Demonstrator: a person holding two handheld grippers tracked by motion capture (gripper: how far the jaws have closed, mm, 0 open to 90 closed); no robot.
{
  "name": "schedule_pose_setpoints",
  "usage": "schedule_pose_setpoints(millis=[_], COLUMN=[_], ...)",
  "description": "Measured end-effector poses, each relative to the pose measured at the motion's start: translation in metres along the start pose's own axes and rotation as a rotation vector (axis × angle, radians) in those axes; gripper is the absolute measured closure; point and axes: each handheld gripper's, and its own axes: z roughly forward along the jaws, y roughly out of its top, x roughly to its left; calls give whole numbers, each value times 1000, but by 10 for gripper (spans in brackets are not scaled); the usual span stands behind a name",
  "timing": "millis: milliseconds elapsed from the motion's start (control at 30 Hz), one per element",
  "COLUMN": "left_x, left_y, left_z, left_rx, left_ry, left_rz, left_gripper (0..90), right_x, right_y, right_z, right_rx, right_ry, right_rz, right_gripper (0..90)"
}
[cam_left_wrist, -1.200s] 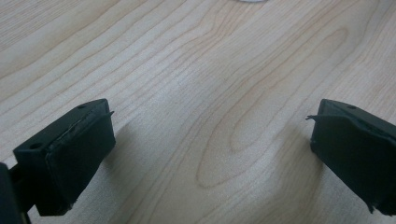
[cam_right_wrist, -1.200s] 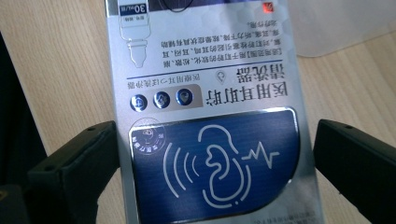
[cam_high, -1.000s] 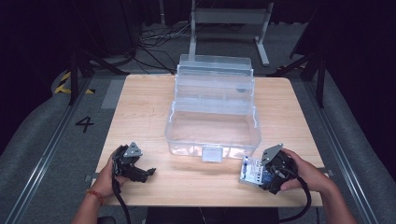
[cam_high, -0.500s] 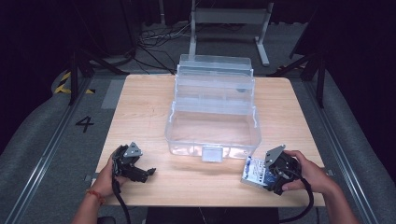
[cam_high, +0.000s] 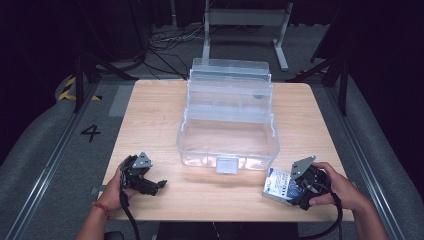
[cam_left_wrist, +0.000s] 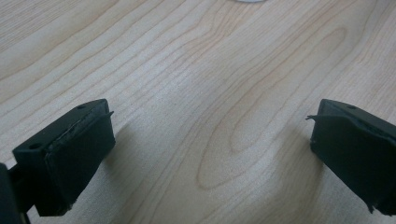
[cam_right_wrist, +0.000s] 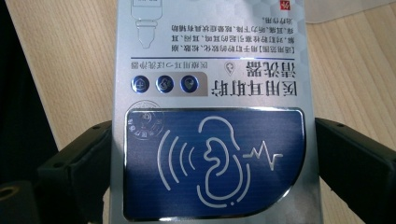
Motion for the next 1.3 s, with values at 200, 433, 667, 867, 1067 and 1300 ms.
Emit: schedule_pose_setpoints(millis=[200,433,667,867,1067,1300], left_x=[0,0,0,0,0,0], left_y=[0,0,0,0,0,0], left_z=[0,0,0,0,0,0], left_rx=[0,0,0,0,0,0], left_ry=[-2,-1,-2,-1,1,0], left_rz=[4,3,3,3,2,3], left_gripper=[1,1,1,1,1,1], right_x=[1,2,0,-2,-3,-2], right_y=[0,-1,-6,-13,-18,-27], right_z=[-1,-2,-8,-18,-25,-46], right_rx=[6,1,-22,-51,-66,-126], right_ry=[-6,-14,-15,-31,-49,-89], right_rz=[-4,-12,-15,7,17,31], right_gripper=[51,51,51,52,51,52])
